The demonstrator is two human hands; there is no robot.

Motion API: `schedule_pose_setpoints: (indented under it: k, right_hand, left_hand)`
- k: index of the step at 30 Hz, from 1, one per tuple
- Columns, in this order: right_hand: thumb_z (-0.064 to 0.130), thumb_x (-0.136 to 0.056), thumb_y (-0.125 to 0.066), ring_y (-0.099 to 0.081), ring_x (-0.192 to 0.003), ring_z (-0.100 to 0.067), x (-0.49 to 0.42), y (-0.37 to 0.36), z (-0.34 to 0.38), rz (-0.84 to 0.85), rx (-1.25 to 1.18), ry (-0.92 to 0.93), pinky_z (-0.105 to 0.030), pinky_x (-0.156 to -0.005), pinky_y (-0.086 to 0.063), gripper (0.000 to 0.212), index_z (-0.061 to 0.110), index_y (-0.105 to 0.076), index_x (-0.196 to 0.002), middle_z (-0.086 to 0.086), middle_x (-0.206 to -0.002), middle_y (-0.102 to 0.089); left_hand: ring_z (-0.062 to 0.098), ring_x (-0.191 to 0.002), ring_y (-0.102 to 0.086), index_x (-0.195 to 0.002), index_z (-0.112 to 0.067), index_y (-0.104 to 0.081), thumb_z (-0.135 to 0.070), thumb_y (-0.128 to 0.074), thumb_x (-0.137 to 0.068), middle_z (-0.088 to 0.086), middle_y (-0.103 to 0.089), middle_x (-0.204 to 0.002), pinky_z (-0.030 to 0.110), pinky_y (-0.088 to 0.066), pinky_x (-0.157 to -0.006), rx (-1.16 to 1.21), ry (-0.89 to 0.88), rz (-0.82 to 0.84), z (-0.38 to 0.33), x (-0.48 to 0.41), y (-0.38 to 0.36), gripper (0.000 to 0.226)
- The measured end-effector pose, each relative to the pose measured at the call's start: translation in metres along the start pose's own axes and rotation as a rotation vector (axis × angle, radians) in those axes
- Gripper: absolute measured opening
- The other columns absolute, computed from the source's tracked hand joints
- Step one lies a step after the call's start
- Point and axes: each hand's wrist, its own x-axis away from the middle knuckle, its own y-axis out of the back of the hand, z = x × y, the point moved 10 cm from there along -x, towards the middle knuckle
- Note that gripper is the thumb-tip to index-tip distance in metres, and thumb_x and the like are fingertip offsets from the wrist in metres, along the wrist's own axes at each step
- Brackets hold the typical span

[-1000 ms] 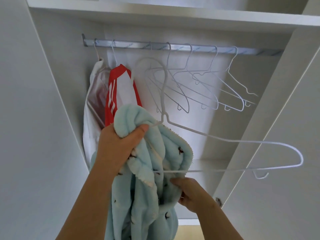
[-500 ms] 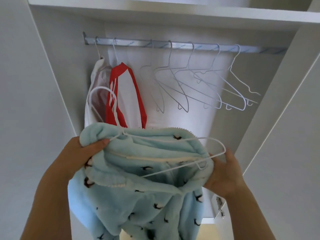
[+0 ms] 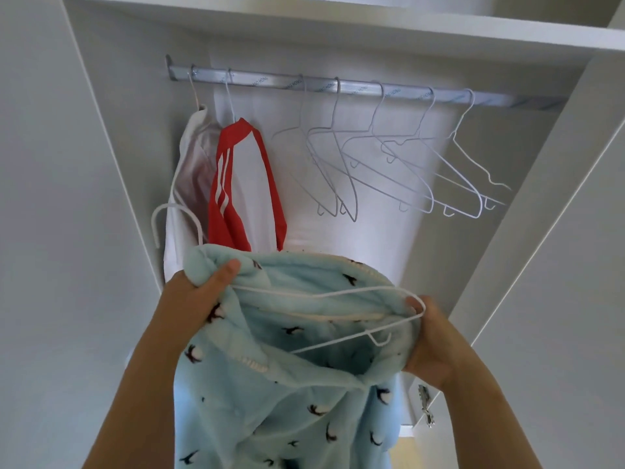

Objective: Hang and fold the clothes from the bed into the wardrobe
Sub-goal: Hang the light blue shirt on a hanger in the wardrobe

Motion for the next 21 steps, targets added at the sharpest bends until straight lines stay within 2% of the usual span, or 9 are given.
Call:
schedule_pose_setpoints:
  k: [2, 4, 7, 10, 13, 16, 18, 20, 21]
  right_hand:
    - [0.028, -0.088, -0.049, -0.064, -0.081, -0.032, -0.001, 0.008, 0.001, -0.051, 0.015, 0.018, -0.045, -0.069, -0.056, 0.029, 0.006, -0.061, -0.103, -0.019, -0.095, -0.067]
    - [0.018, -0.089, -0.058, -0.064, -0.082, -0.033, -0.002, 0.016, 0.005, -0.135, 0.067, 0.085, -0.044, -0.067, -0.056, 0.022, 0.006, -0.057, -0.106, -0.018, -0.100, -0.066]
    - [0.003, -0.077, -0.069, -0.061, -0.076, -0.025, 0.004, 0.025, 0.016, -0.361, 0.355, 0.252, -0.034, -0.062, -0.053, 0.021, 0.015, -0.057, -0.090, -0.010, -0.087, -0.064]
    - [0.008, -0.080, -0.067, -0.049, -0.062, -0.011, 0.018, 0.028, 0.022, -0.622, 0.555, 0.393, -0.021, -0.050, -0.036, 0.022, 0.021, -0.049, -0.075, 0.002, -0.070, -0.055]
    - [0.015, -0.085, -0.059, -0.043, -0.058, -0.010, 0.028, 0.034, 0.018, -0.792, 0.676, 0.440, -0.024, -0.047, -0.029, 0.026, 0.026, -0.042, -0.070, 0.006, -0.064, -0.050]
    - [0.017, -0.087, -0.057, -0.043, -0.058, -0.009, 0.029, 0.032, 0.022, -0.799, 0.644, 0.462, -0.022, -0.048, -0.029, 0.022, 0.024, -0.043, -0.071, 0.006, -0.064, -0.049]
    - [0.017, -0.088, -0.057, -0.047, -0.061, -0.009, 0.031, 0.023, 0.033, -0.761, 0.556, 0.518, -0.019, -0.050, -0.031, 0.018, 0.023, -0.046, -0.075, 0.007, -0.066, -0.051]
    - [0.016, -0.086, -0.059, -0.053, -0.066, -0.015, 0.034, 0.005, 0.042, -0.673, 0.454, 0.563, -0.022, -0.055, -0.039, 0.019, 0.026, -0.050, -0.072, 0.005, -0.069, -0.056]
    - [0.016, -0.083, -0.062, -0.057, -0.070, -0.017, 0.032, -0.009, 0.043, -0.576, 0.412, 0.563, -0.026, -0.058, -0.045, 0.017, 0.028, -0.054, -0.073, 0.004, -0.071, -0.060]
  left_hand:
    - [0.012, -0.071, -0.061, -0.078, -0.030, -0.057, -0.053, -0.070, -0.067, -0.003, -0.065, -0.077, 0.029, -0.047, -0.061, -0.060, 0.013, -0.059, 0.002, -0.003, 0.005, 0.029]
    - [0.008, -0.068, -0.055, -0.074, -0.030, -0.050, -0.044, -0.075, -0.070, -0.010, -0.057, -0.074, 0.026, -0.042, -0.059, -0.191, 0.013, -0.069, 0.003, -0.005, 0.006, 0.029]
    - [0.007, -0.065, -0.047, -0.083, -0.028, -0.047, -0.045, -0.076, -0.069, -0.010, -0.050, -0.073, 0.026, -0.039, -0.064, -0.391, 0.002, -0.018, 0.006, -0.006, -0.002, 0.036]
    - [0.003, -0.062, -0.045, -0.091, -0.023, -0.054, -0.044, -0.074, -0.072, -0.007, -0.052, -0.077, 0.021, -0.036, -0.057, -0.425, 0.000, 0.012, 0.012, -0.005, -0.011, 0.035]
    - [0.004, -0.062, -0.044, -0.102, -0.017, -0.061, -0.046, -0.069, -0.076, -0.009, -0.051, -0.074, 0.022, -0.035, -0.059, -0.469, -0.023, -0.025, 0.012, -0.003, -0.016, 0.040]
    - [0.008, -0.064, -0.045, -0.106, -0.017, -0.063, -0.052, -0.063, -0.079, -0.008, -0.056, -0.076, 0.026, -0.038, -0.065, -0.494, -0.050, -0.099, 0.003, -0.002, -0.018, 0.044]
    - [0.004, -0.058, -0.041, -0.103, -0.020, -0.063, -0.054, -0.057, -0.082, -0.016, -0.048, -0.066, 0.022, -0.033, -0.055, -0.559, -0.092, -0.121, -0.005, 0.003, -0.028, 0.040]
    - [0.002, -0.055, -0.040, -0.095, -0.020, -0.064, -0.053, -0.054, -0.085, -0.017, -0.043, -0.061, 0.020, -0.029, -0.050, -0.603, -0.146, -0.126, -0.015, 0.014, -0.046, 0.036]
    - [0.005, -0.056, -0.042, -0.093, -0.018, -0.065, -0.051, -0.054, -0.086, -0.014, -0.047, -0.062, 0.021, -0.032, -0.051, -0.610, -0.177, -0.130, -0.019, 0.019, -0.055, 0.035]
